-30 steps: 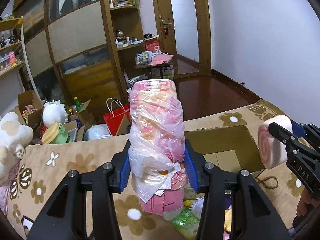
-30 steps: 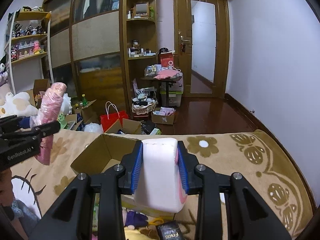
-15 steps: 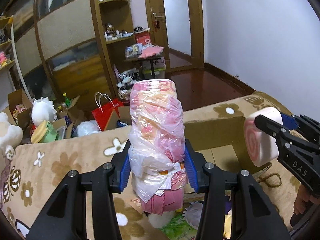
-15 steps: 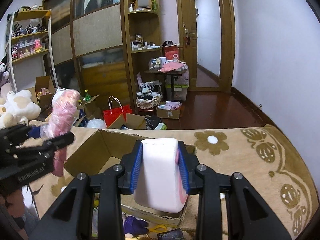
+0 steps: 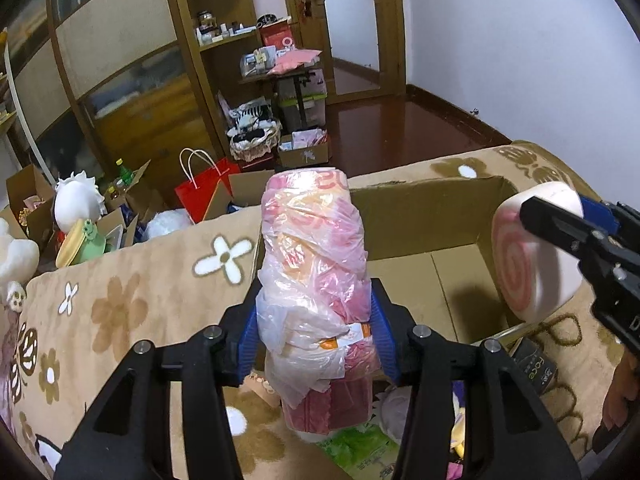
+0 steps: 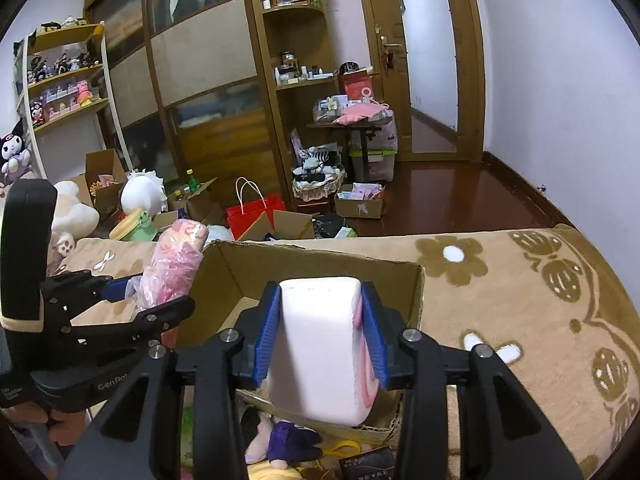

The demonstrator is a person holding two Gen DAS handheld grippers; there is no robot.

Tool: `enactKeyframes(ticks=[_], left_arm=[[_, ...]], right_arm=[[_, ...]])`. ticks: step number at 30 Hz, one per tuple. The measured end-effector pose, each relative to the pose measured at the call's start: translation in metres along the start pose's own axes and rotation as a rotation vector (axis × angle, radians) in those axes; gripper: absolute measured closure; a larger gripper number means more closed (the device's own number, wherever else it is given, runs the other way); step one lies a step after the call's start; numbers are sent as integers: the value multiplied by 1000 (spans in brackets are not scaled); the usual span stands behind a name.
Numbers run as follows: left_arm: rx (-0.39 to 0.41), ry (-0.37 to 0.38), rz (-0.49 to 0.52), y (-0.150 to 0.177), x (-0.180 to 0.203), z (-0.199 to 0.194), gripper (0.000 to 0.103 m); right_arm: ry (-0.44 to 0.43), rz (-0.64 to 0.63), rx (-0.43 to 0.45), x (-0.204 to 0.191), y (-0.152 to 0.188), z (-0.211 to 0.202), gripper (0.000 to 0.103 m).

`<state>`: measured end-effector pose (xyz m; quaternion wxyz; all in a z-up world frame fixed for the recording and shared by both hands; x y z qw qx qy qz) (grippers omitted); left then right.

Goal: Organize soft objects
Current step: 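Lower both held items into the cardboard box and open both grippers, then move the left gripper to the pink plush while the right gripper approaches the yellow dog plush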

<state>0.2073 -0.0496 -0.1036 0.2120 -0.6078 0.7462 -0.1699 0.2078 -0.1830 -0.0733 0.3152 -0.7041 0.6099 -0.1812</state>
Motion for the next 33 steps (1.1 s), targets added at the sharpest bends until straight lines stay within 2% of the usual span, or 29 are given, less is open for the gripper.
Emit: enactKeyframes(ticks=[5,8,9,11,15,17,19,22,27,33], left_arm=[[5,-41,6,3,-2,0,38],[8,-52,10,4,-2,-1,35],[10,-53,12,5,-3,-2,34],[12,-52,6,7,-5,-4,25],[5,-42,-12,14,-8,-6,22],[-6,-37,-11,19,-8,-6,21],[-7,-50,-4,24,-9,-9,19],[3,-95,-6,29,-13,-16,11],[-2,-82,-21,35,-17,-30,10],[-36,-20,-60,51,-22,-49,8]], right_arm=[[-1,3,1,-1,0,0,57],[-7,11,3,-1,-1,-2,52],[-8,15,8,-1,-2,-4,48],[-10,18,20,-1,-3,-8,43],[8,18,14,2,-4,-14,40],[-2,40,9,5,-3,-18,30],[-4,61,11,7,0,-24,12],[8,67,21,9,5,-34,1],[17,56,3,5,14,-46,0],[20,65,-31,0,32,-61,0]])
Point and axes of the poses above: each gripper's, at about its wrist camera, not at the fingertips, and z roughly the way its jaws point, x to its right, y to its underside, the point moved 8 cm from there along z, roughly the way its jaws point, and after that the axes turned 12 degrees about -x, right-handed, at the moved point
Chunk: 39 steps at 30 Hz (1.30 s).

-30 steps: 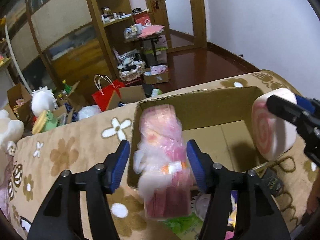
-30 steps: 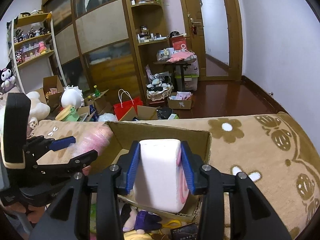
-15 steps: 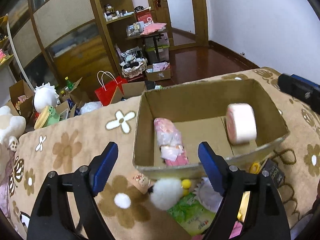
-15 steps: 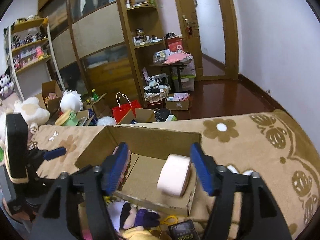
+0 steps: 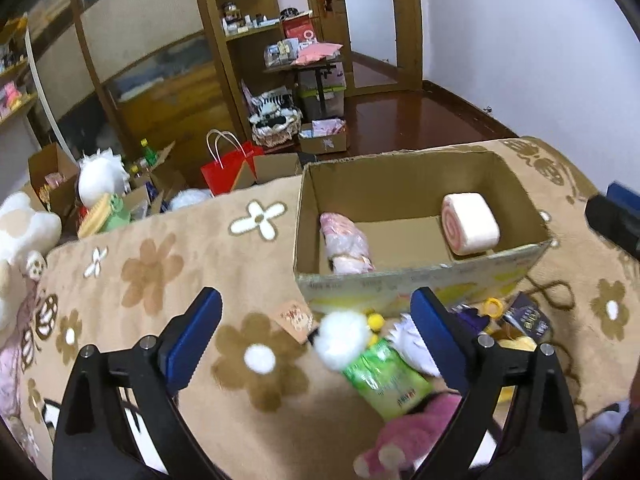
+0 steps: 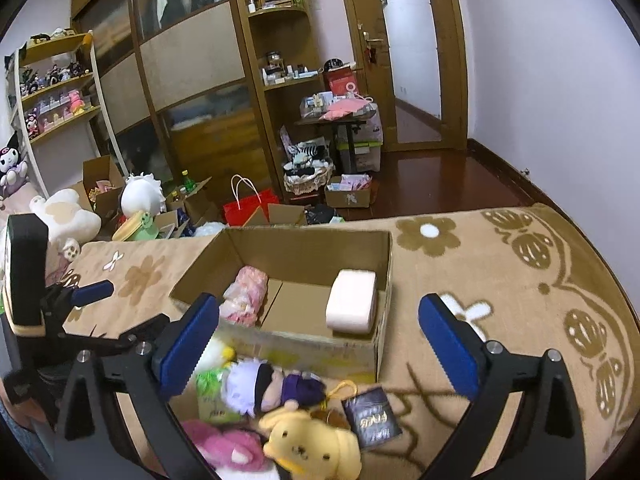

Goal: Organize soft objects
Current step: 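Move the left gripper to the pink plush while the right gripper approaches the yellow dog plush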

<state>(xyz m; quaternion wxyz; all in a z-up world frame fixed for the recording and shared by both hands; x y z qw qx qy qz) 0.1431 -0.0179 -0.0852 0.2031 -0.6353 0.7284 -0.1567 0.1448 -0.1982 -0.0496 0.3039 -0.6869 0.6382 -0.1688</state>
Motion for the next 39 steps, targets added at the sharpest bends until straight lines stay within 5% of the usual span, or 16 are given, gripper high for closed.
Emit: enactKeyframes(ticks=[6,15,39], left_arm=[[-48,59,-40,22,-5,-19,8],[-102,75,31,49,13,-29,8],[-408,134,171,92,56,39,8]], right_arm=[[9,47,-31,2,18,-14,0],[4,117,-115,7,53,-19,0],[-1,155,-371,8,109,56,0]])
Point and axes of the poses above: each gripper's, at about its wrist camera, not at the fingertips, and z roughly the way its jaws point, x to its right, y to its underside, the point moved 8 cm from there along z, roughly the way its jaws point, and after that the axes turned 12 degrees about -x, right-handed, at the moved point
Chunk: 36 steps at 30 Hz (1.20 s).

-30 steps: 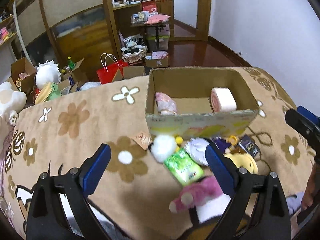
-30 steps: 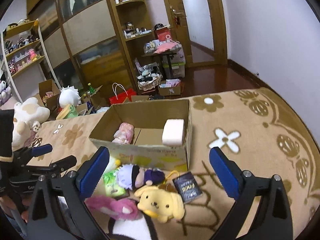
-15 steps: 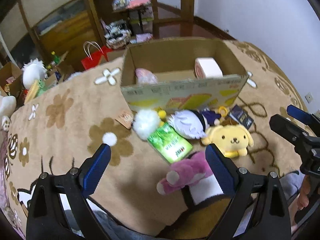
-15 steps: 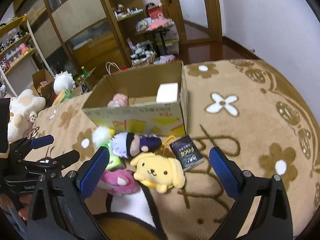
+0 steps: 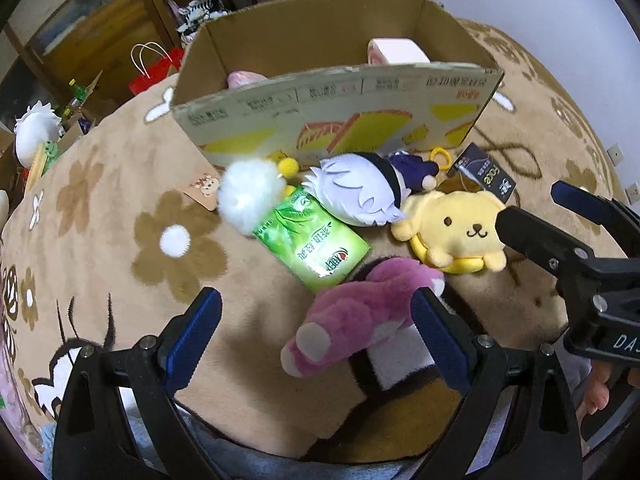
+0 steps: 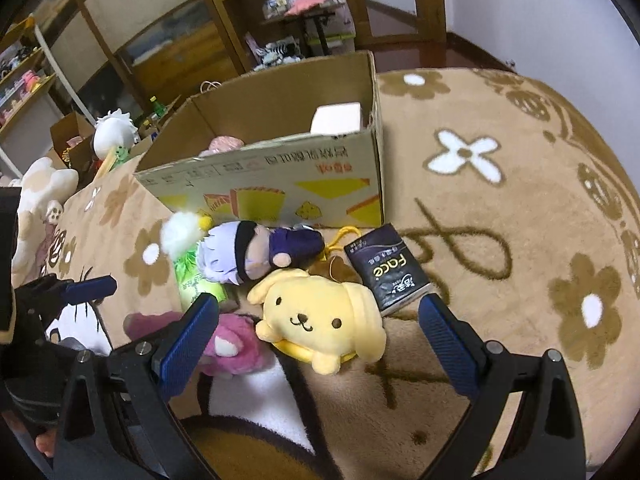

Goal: Organize soft objects
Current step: 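Move the left gripper to the pink plush while the right gripper approaches the yellow dog plush, then grasp and lift the pink plush with the left gripper while the right gripper lifts the yellow dog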

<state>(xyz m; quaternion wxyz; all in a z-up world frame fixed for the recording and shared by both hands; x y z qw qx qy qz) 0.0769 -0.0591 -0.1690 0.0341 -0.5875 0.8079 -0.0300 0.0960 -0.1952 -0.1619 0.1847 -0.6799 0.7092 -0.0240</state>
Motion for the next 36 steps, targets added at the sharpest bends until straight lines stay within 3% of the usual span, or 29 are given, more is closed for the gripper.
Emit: enactKeyframes(ticks=[12,18,21,26,33,36], left_arm=[[-121,63,3,-1,10,32,8],[-141,48,21,-1,12,42,10],[-137,64,30,-3,14,43,18],[-161,144,32,-4,22,44,42],[-130,131,48,-5,29,38,49],[-83,73,42,-5,19,28,49]], right_arm=[[-28,16,-117,1,4,39,6],[-12,-4,-173,-3,8,58,18],[16,-9,-190,0,10,63,26],[14,-2,-216,2,11,69,26],[49,-30,-204,0,11,64,39],[51,-30,-193,-2,11,58,39]])
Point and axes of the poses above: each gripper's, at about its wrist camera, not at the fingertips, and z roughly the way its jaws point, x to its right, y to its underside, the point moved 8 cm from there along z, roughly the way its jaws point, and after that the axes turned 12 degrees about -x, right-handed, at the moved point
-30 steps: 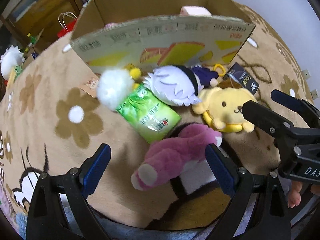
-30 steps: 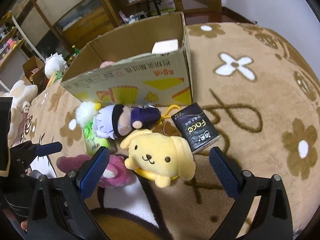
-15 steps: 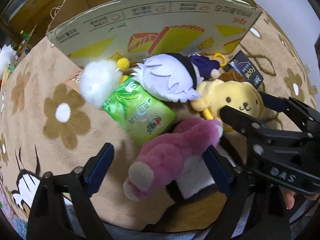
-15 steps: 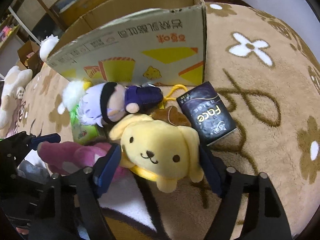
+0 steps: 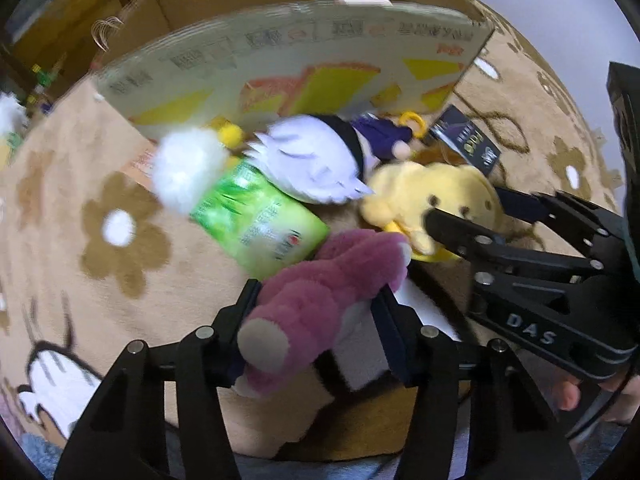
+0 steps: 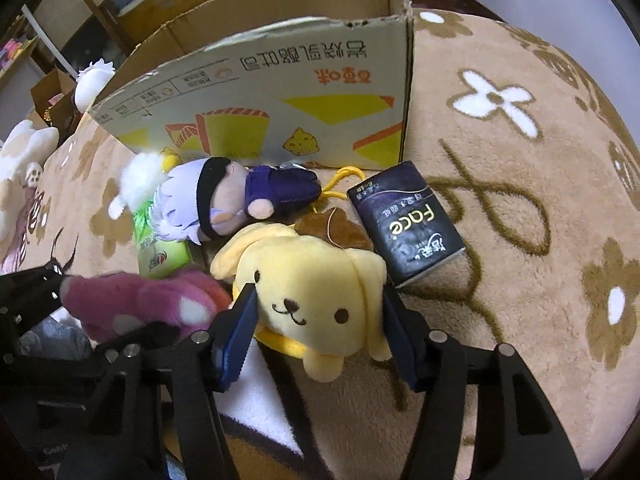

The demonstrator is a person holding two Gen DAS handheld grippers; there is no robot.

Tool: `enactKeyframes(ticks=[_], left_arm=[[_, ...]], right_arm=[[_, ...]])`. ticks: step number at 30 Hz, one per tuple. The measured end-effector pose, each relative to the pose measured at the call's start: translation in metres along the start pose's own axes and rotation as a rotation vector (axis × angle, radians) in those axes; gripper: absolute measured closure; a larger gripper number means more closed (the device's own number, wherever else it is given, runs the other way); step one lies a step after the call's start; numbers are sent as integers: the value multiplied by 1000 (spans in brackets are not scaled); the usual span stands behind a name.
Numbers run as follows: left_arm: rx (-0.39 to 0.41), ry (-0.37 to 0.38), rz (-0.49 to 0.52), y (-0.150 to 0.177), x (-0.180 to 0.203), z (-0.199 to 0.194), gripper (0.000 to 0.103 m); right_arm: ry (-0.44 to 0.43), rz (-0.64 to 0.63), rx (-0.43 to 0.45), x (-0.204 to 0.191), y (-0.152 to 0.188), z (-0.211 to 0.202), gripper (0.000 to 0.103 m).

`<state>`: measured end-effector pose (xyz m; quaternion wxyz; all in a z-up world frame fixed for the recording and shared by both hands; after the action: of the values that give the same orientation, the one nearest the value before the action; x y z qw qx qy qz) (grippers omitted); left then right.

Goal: Organize soft objects
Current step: 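Grasp and lift the pink plush with the left gripper while the right gripper lifts the yellow dog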

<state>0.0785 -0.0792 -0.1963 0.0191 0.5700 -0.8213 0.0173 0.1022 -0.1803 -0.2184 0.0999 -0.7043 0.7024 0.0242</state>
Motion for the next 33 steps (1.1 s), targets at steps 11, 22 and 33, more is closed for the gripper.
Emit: enactKeyframes(ticks=[11,22,33], left_arm=[[195,-102,-19,3,-13,-50,49],[435,-161,-133,3,-41,-111,49],[605,-236,-215,-23,-76,-167,49]], right_arm=[[-36,37,128,10,5,-57,40],[-68,35,326,5,-1,-122,40],[-59,8,510,-4,-21,-180,39]])
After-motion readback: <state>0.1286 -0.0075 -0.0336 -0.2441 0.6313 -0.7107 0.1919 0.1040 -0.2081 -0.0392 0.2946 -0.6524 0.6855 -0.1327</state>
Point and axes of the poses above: each gripper's, at about its wrist camera, not at the fingertips, and z roughly the way its jaws point, x to its right, y to its underside, the point moved 8 cm from there along z, roughly the way its jaws point, and after that the axes turned 12 degrees about -x, right-handed, at the moved point
